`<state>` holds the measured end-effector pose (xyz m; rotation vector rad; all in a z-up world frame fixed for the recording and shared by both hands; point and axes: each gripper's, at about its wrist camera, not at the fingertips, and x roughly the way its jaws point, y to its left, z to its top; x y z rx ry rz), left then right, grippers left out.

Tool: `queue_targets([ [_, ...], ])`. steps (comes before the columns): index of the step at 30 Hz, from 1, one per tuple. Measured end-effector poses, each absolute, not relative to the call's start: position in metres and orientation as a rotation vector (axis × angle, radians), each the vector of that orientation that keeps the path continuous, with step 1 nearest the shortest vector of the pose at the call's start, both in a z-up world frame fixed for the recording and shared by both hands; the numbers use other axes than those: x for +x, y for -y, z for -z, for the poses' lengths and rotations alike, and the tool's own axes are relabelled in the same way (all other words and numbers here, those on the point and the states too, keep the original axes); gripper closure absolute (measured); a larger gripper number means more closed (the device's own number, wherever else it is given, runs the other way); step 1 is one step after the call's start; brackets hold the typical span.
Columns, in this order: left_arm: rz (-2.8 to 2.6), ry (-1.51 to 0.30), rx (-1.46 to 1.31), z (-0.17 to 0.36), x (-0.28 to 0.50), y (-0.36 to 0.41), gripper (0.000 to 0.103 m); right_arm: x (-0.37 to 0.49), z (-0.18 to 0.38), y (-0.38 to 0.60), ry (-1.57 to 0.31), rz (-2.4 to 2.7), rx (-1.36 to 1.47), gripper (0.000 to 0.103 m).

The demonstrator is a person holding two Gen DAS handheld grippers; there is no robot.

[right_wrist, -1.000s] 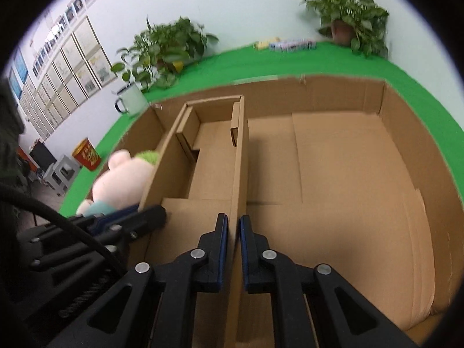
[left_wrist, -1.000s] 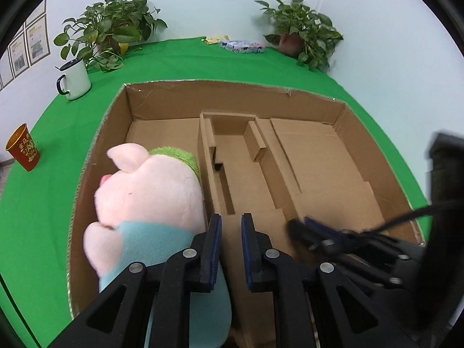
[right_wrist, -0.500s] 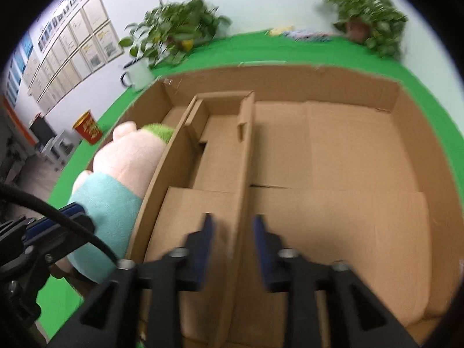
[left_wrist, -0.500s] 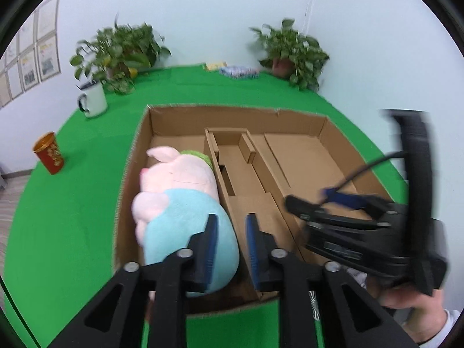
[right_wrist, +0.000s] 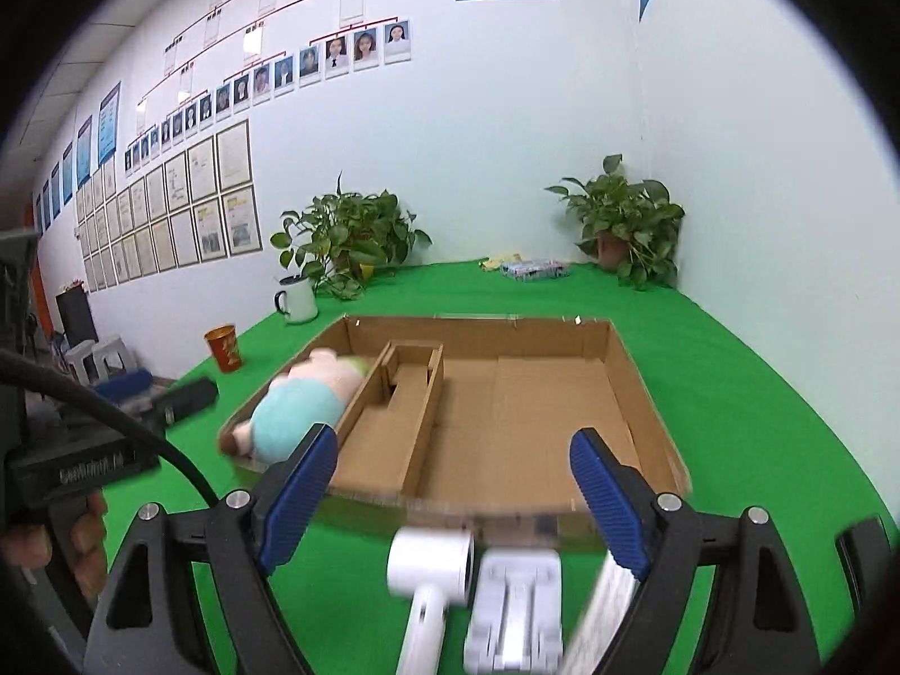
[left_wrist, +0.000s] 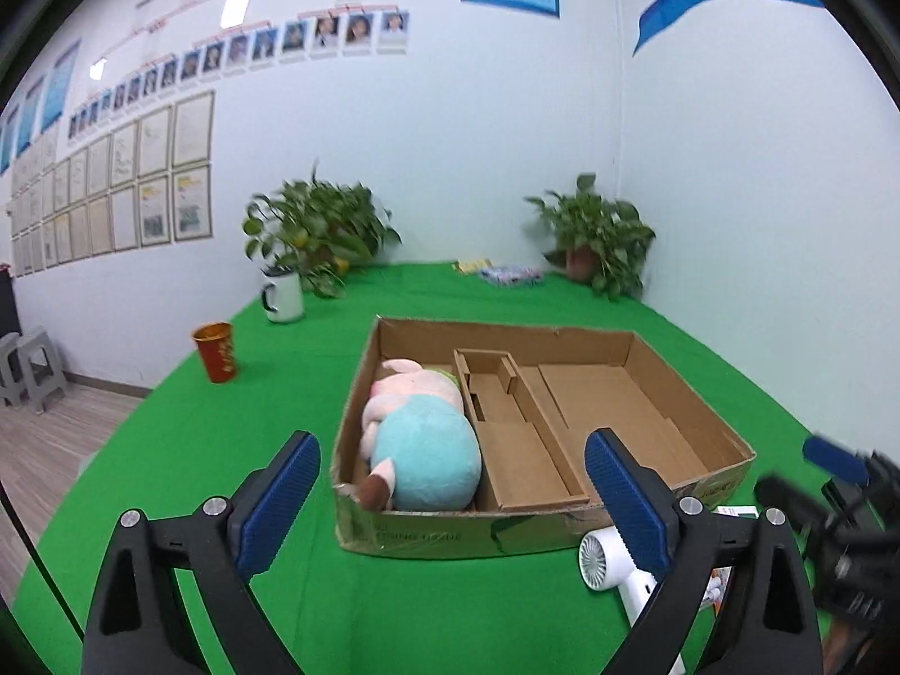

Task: Organize objects
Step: 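Open both grippers and withdraw them from the box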

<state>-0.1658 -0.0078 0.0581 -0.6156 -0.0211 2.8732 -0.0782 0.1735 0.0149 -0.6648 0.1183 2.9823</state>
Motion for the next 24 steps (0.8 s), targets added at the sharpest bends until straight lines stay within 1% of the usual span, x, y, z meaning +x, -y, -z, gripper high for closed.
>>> queue_targets([
  [6,-2.878,0.030,-0.571,-0.068,-0.122,0.008,0.006,-0.049,-0.003,-0.158,-0.127,-3.004,-0.677,0.018],
  [8,-2.887,0.028,-0.574,-0.068,-0.114,0.008,0.006,-0.041,0.001,-0.156,-0.157,-3.015,-0.703,0.023],
  [9,-2.889,0.030,-0.579,-0.068,-0.114,0.008,0.008,-0.037,0.003,-0.156,-0.175,-3.014,-0.702,0.026],
  [10,-2.886,0.034,-0.585,-0.067,-0.110,0.008,0.019,-0.034,0.004,-0.156,-0.191,-3.010,-0.697,0.036],
  [11,-2.880,0.033,-0.595,-0.065,-0.108,0.009,0.050,-0.032,0.005,-0.156,-0.199,-2.992,-0.694,0.057],
  [12,-2.869,0.025,-0.623,-0.063,-0.108,0.007,0.069,-0.031,0.006,-0.157,-0.199,-2.973,-0.691,0.071],
  [13,-2.844,-0.002,-0.695,-0.059,-0.110,0.007,0.093,-0.029,0.006,-0.158,-0.198,-2.947,-0.683,0.097],
  [15,-2.843,-0.017,-0.721,-0.054,-0.111,0.006,0.095,-0.026,0.005,-0.160,-0.205,-2.919,-0.673,0.098],
  [16,-2.855,-0.018,-0.718,-0.053,-0.108,0.006,0.092,-0.026,0.005,-0.161,-0.201,-2.912,-0.679,0.098],
  [17,-2.870,-0.021,-0.717,-0.053,-0.105,0.007,0.076,-0.023,0.005,-0.161,-0.194,-2.904,-0.681,0.098],
  [18,-2.883,-0.025,-0.718,-0.052,-0.105,0.007,0.058,-0.024,0.006,-0.161,-0.183,-2.891,-0.688,0.096],
  [19,-2.891,-0.004,-0.699,-0.052,-0.103,0.009,0.011,-0.025,0.006,-0.160,-0.179,-2.886,-0.698,0.074],
  [20,-2.890,0.034,-0.671,-0.052,-0.098,0.011,0.002,-0.026,0.008,-0.161,-0.191,-2.886,-0.704,0.031],
  [21,-2.888,0.059,-0.658,-0.053,-0.099,0.014,0.002,-0.025,0.009,-0.161,-0.212,-2.904,-0.698,0.013],
  [22,-2.872,0.072,-0.671,-0.051,-0.095,0.016,0.002,-0.024,0.010,-0.162,-0.234,-2.928,-0.689,0.002],
  [24,-2.858,0.064,-0.703,-0.048,-0.092,0.018,0.002,-0.023,0.014,-0.159,-0.236,-2.933,-0.691,0.002],
])
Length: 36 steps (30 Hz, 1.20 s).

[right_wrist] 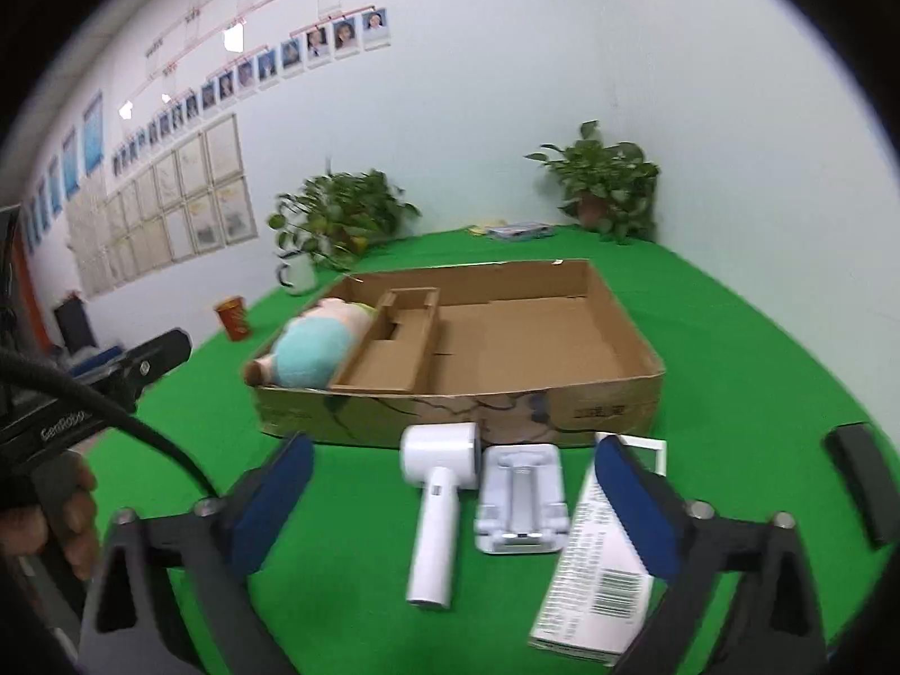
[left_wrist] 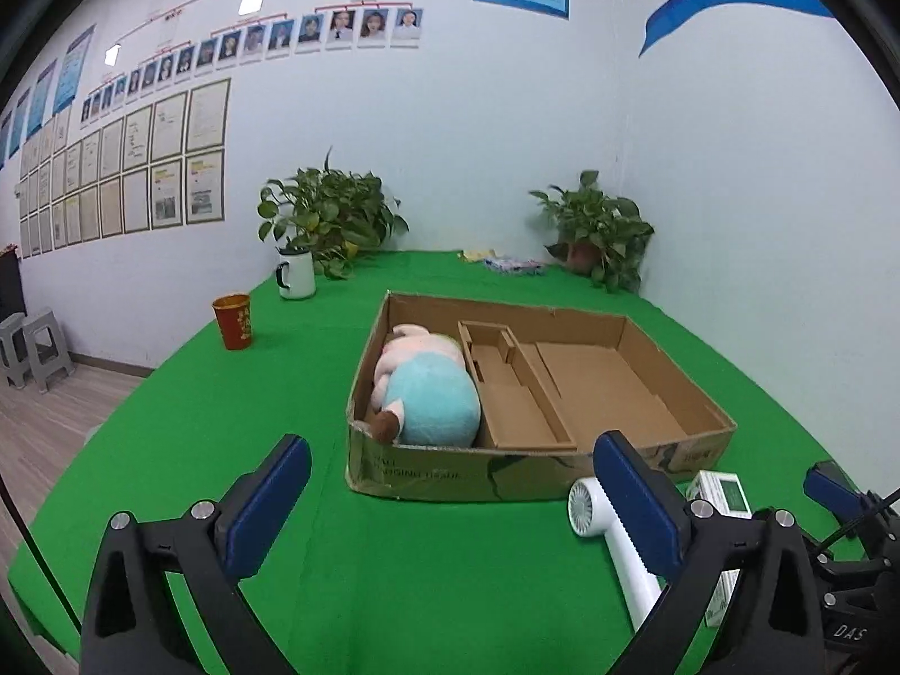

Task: Organize objects
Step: 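Open both grippers and withdraw them from the box, then reach both grippers to the white hair dryer handle and close on it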

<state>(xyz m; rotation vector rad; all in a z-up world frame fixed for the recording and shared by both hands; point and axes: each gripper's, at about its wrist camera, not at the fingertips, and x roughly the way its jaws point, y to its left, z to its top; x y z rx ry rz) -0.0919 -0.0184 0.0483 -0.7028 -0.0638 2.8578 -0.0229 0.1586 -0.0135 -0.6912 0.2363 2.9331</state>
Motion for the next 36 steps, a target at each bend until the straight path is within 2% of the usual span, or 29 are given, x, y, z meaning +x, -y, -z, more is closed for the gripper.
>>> queue_targets([
  [5,-2.794,0.118,-0.731,-0.043,-0.083,0.028,0.002,-0.028,0.029,-0.148,-0.163,-2.956,-0.753,0.002],
  [9,-2.726,0.118,-0.795,-0.028,-0.090,0.030,0.002,-0.039,0.057,-0.142,-0.174,-2.994,-0.958,0.002],
  [13,-2.572,0.243,-0.956,0.007,-0.113,0.034,0.002,-0.051,0.088,-0.144,-0.213,-2.941,-1.129,0.003],
  [15,-2.546,0.232,-1.017,0.023,-0.121,0.030,0.003,-0.058,0.097,-0.144,-0.219,-2.922,-1.168,0.005],
  [16,-2.523,0.221,-1.041,0.032,-0.125,0.026,0.003,-0.061,0.100,-0.143,-0.209,-2.917,-1.182,0.011],
  [18,-2.494,0.219,-1.067,0.040,-0.133,0.021,0.003,-0.071,0.108,-0.142,-0.185,-2.884,-1.236,0.031],
  [19,-2.476,0.220,-1.080,0.046,-0.136,0.018,0.003,-0.075,0.111,-0.142,-0.173,-2.852,-1.257,0.050],
  [20,-2.468,0.220,-1.088,0.048,-0.139,0.016,0.003,-0.081,0.114,-0.142,-0.158,-2.807,-1.285,0.064],
  [22,-2.443,0.227,-1.105,0.053,-0.145,0.013,0.004,-0.085,0.120,-0.143,-0.188,-2.797,-1.326,0.077],
  [25,-2.332,0.285,-1.131,0.057,-0.146,0.010,0.020,-0.078,0.119,-0.138,-0.163,-2.791,-1.339,0.077],
  [29,-2.149,0.327,-1.191,0.074,-0.141,-0.006,0.021,-0.042,0.118,-0.125,-0.244,-2.833,-1.412,0.074],
  [30,-2.095,0.344,-1.205,0.080,-0.140,-0.011,0.021,-0.035,0.118,-0.122,-0.266,-2.842,-1.414,0.070],
  [32,-2.020,0.376,-1.228,0.089,-0.143,-0.020,0.021,-0.024,0.118,-0.117,-0.303,-2.862,-1.399,0.036],
  [33,-1.985,0.391,-1.242,0.093,-0.146,-0.025,0.021,-0.021,0.115,-0.115,-0.298,-2.884,-1.367,0.032],
  [36,-1.895,0.425,-1.270,0.101,-0.158,-0.038,0.021,-0.020,0.113,-0.111,-0.227,-2.903,-1.321,0.031],
])
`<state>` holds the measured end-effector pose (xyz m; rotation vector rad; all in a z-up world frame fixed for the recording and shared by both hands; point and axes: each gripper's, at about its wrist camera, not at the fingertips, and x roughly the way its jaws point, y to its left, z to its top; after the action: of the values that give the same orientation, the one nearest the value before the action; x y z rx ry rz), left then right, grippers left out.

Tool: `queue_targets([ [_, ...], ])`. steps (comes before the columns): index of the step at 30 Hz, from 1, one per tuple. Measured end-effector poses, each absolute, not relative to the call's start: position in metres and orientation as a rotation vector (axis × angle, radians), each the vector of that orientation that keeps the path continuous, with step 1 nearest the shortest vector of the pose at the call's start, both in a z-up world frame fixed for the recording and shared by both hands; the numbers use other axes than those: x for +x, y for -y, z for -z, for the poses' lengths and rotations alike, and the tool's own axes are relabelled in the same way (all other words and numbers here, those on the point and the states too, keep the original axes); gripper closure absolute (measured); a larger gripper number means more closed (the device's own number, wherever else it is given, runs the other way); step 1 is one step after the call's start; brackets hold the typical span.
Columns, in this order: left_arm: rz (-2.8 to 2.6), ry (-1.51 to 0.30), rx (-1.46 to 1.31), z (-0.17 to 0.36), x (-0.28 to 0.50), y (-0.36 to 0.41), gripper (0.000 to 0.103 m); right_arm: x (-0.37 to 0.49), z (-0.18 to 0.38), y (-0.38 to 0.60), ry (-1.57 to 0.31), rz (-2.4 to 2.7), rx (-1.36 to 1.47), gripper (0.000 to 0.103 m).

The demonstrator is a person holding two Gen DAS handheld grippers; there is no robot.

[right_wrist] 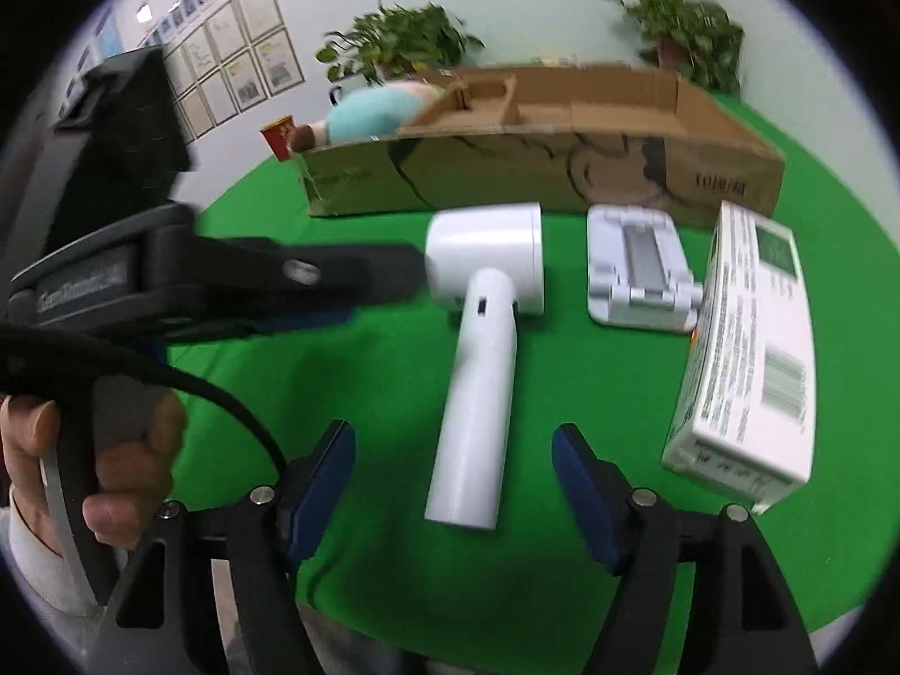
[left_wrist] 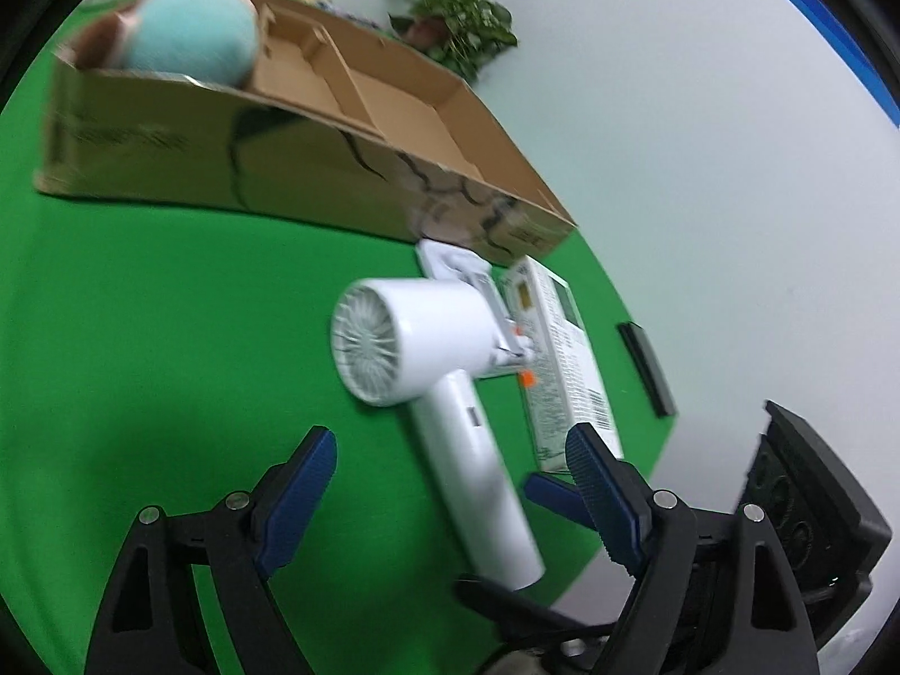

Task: Organize objects
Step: 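Reach both grippers to the white hair dryer handle and close on it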

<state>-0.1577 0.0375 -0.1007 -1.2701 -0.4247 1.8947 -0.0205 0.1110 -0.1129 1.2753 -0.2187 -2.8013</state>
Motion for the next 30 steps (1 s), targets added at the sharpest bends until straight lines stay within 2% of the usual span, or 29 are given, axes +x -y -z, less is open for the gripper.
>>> queue_targets([
  [2,-1.845,0.449,-1.293,0.107,-0.166,-0.044,0.022,-0.028,0.114,-0.113,0.222,2.804,1.276,0.031],
  [4,-1.827,0.459,-1.318,0.115,-0.172,-0.052,0.030,-0.033,0.115,-0.113,0.197,2.814,1.279,0.031],
  [10,-1.795,0.524,-1.365,0.128,-0.195,-0.059,0.038,-0.052,0.125,-0.115,0.210,2.804,1.337,0.032],
  [12,-1.804,0.496,-1.369,0.130,-0.198,-0.061,0.047,-0.053,0.126,-0.116,0.214,2.809,1.354,0.042],
  [13,-1.821,0.461,-1.370,0.130,-0.200,-0.063,0.054,-0.054,0.127,-0.114,0.205,2.809,1.369,0.051],
  [14,-1.829,0.445,-1.375,0.131,-0.197,-0.065,0.061,-0.053,0.127,-0.113,0.177,2.821,1.375,0.053],
  [15,-1.831,0.434,-1.383,0.131,-0.198,-0.065,0.063,-0.049,0.128,-0.110,0.157,2.821,1.376,0.054],
  [17,-1.810,0.437,-1.387,0.134,-0.195,-0.064,0.066,-0.041,0.128,-0.108,0.194,2.806,1.365,0.058],
  [22,-1.825,0.431,-1.368,0.136,-0.193,-0.064,0.068,-0.027,0.128,-0.098,0.130,2.786,1.369,0.058],
  [25,-1.797,0.460,-1.393,0.138,-0.207,-0.062,0.069,-0.033,0.127,-0.104,0.170,2.798,1.378,0.059],
  [28,-1.785,0.477,-1.406,0.142,-0.210,-0.066,0.070,-0.042,0.128,-0.108,0.185,2.827,1.393,0.072],
  [30,-1.786,0.481,-1.408,0.142,-0.219,-0.066,0.070,-0.046,0.128,-0.109,0.194,2.834,1.389,0.074],
])
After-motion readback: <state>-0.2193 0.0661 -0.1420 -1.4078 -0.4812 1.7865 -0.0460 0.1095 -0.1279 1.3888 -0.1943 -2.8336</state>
